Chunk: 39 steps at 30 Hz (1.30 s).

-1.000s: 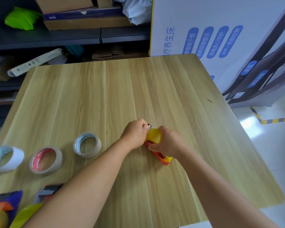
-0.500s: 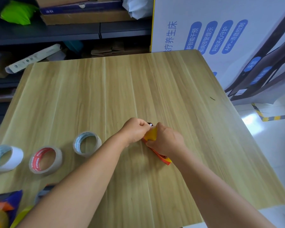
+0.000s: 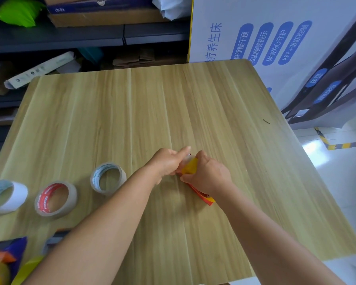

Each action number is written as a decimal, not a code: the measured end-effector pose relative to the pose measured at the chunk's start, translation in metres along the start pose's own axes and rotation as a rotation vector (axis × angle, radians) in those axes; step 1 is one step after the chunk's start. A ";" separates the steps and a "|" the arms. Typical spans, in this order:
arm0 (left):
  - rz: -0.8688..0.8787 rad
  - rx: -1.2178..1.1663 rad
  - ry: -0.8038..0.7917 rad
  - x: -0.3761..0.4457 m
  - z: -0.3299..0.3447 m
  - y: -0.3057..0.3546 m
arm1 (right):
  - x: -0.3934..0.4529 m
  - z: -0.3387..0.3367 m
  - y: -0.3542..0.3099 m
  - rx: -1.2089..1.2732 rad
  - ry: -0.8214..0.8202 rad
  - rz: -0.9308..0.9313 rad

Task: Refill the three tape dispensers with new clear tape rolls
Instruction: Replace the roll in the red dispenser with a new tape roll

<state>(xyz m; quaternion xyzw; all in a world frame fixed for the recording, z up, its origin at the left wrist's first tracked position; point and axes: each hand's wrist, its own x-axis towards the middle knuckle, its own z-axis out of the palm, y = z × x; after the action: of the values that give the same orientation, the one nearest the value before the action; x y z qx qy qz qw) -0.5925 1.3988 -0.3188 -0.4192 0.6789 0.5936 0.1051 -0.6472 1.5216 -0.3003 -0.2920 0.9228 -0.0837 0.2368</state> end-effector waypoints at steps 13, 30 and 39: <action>0.133 0.111 0.186 0.015 0.001 0.003 | -0.001 0.005 0.014 0.164 0.086 -0.029; 0.413 0.358 0.384 -0.002 -0.026 0.048 | -0.002 -0.013 0.016 0.244 0.088 -0.090; 0.602 0.555 0.457 -0.025 -0.025 0.060 | -0.006 0.003 -0.001 0.223 0.196 -0.047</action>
<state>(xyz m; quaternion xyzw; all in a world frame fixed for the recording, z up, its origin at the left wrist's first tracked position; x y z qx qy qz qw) -0.6093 1.3838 -0.2533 -0.2797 0.9091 0.2864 -0.1158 -0.6416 1.5242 -0.3003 -0.2758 0.9195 -0.2194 0.1744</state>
